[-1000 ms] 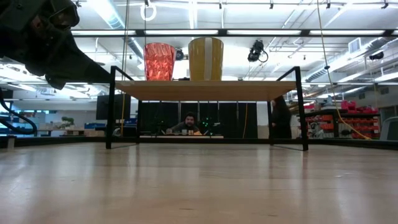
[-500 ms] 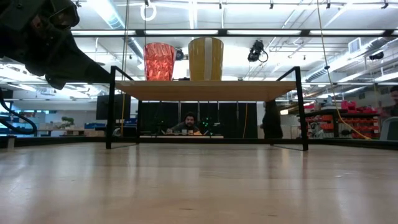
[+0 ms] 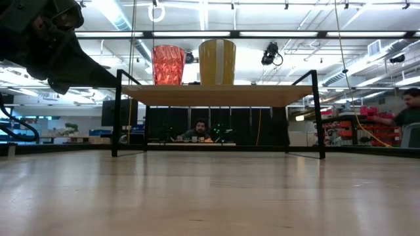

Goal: Stack small to large cups/mugs on shelf
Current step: Put the purple cup on the shelf

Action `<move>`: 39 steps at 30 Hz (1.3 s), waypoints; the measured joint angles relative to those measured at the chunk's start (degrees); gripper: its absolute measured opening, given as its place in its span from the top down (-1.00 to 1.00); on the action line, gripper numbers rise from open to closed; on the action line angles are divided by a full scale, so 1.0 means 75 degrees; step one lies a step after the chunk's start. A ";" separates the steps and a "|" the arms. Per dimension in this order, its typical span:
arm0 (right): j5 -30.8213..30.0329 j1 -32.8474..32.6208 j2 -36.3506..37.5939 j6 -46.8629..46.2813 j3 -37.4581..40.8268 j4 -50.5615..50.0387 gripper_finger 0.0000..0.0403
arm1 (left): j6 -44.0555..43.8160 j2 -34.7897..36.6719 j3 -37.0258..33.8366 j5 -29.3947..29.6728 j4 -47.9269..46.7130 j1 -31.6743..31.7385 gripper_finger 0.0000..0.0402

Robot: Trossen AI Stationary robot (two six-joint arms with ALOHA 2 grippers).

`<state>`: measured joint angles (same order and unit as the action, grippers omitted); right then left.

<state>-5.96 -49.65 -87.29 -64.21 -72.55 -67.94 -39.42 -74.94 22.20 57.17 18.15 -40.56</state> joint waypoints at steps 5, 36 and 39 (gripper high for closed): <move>0.0003 0.0005 0.0039 0.0649 0.0000 -0.0008 0.96 | 0.0003 0.0000 0.0000 0.0000 -0.0003 -0.0001 0.94; -0.1403 0.4520 0.0530 0.4349 -0.5578 -0.2943 0.97 | 0.0024 -0.0003 0.0003 0.0003 -0.0003 -0.0002 0.90; -0.1163 0.5277 0.0530 0.4549 -0.6081 -0.2946 0.97 | 0.0017 -0.0003 0.0003 0.0003 -0.0003 -0.0002 0.88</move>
<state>-14.68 -10.07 -83.31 -30.09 -118.16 -90.04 -39.29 -74.96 22.22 57.19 18.13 -40.58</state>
